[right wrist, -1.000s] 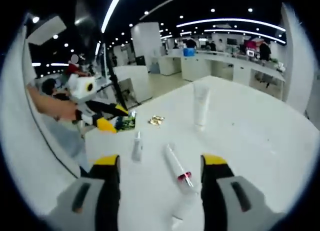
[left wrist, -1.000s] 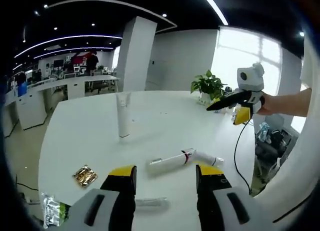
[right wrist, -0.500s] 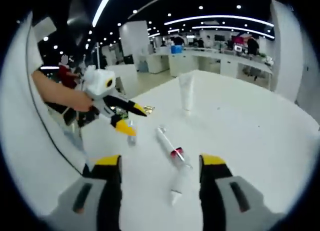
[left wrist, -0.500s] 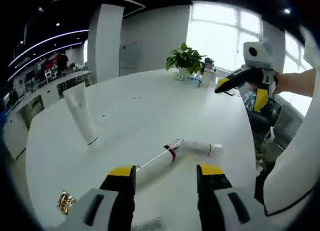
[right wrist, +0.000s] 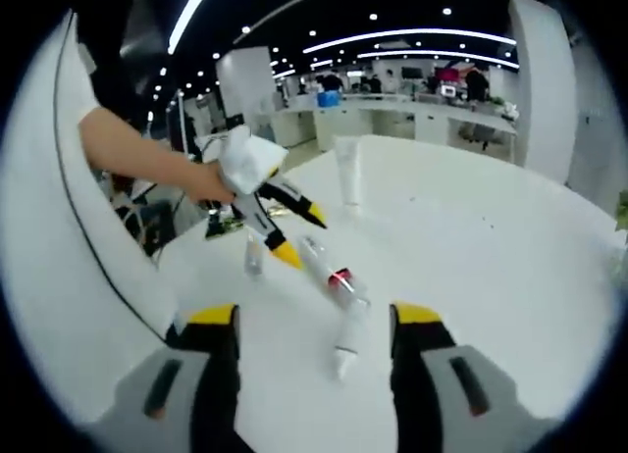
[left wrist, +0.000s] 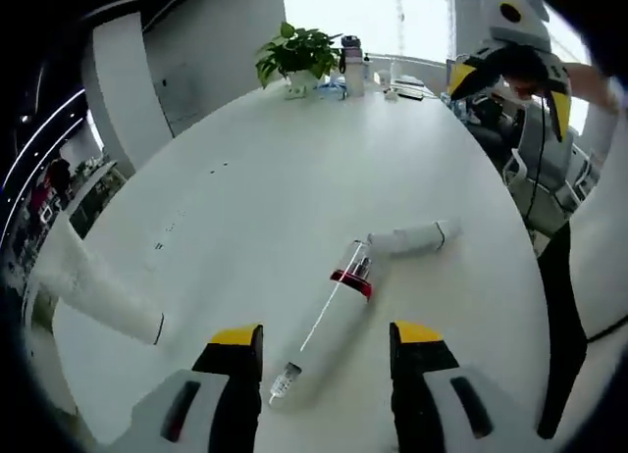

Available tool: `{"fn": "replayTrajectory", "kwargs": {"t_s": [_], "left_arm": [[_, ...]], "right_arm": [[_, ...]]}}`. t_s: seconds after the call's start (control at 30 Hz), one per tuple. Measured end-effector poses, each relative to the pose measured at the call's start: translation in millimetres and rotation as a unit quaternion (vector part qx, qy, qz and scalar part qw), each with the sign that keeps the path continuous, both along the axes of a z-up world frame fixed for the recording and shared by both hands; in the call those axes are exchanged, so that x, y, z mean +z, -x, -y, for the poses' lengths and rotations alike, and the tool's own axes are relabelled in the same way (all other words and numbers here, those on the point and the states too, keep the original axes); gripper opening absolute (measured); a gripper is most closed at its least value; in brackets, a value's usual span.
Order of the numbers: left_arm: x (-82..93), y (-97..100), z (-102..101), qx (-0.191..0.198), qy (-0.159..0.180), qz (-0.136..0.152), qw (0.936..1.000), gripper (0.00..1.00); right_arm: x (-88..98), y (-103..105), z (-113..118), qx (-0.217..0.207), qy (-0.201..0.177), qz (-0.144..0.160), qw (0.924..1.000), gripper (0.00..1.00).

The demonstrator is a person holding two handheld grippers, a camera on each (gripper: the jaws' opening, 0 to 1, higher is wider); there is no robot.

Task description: Arrange the skincare products in the storage area until every visible bottle or jar stands upright without overlapping.

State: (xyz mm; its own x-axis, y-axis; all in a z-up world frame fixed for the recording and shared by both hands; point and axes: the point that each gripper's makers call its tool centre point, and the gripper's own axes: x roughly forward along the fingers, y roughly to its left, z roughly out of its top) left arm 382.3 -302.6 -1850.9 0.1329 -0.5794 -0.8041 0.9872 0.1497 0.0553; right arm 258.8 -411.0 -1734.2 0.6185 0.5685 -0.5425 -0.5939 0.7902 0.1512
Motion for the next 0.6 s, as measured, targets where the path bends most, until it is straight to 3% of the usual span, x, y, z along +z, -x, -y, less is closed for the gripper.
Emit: {"fn": "replayTrajectory", "kwargs": {"t_s": [0.13, 0.23, 0.33, 0.5, 0.6], "left_arm": [[-14.7, 0.9, 1, -0.038, -0.038, 0.0, 0.9986, 0.53], [-24.5, -0.3, 2, -0.038, -0.052, -0.014, 0.9978, 0.53], [-31.2, -5.9, 0, -0.043, -0.079, -0.008, 0.9959, 0.5], [-41.6, -8.5, 0, -0.08, -0.128, -0.007, 0.9885, 0.48], [-48.4, -12.6, -2, -0.111, -0.167, 0.004, 0.9796, 0.46]], "right_arm": [[-2.3, 4, 2, -0.004, 0.0, -0.002, 1.0, 0.6], [-4.5, 6, 3, -0.004, 0.003, -0.004, 1.0, 0.6], [-7.1, 9, 4, -0.004, 0.007, -0.007, 0.9999, 0.6], [-11.6, 12, 5, -0.002, 0.013, -0.012, 0.9998, 0.6], [-14.2, 12, 7, -0.004, 0.016, -0.016, 0.9997, 0.6]]}}
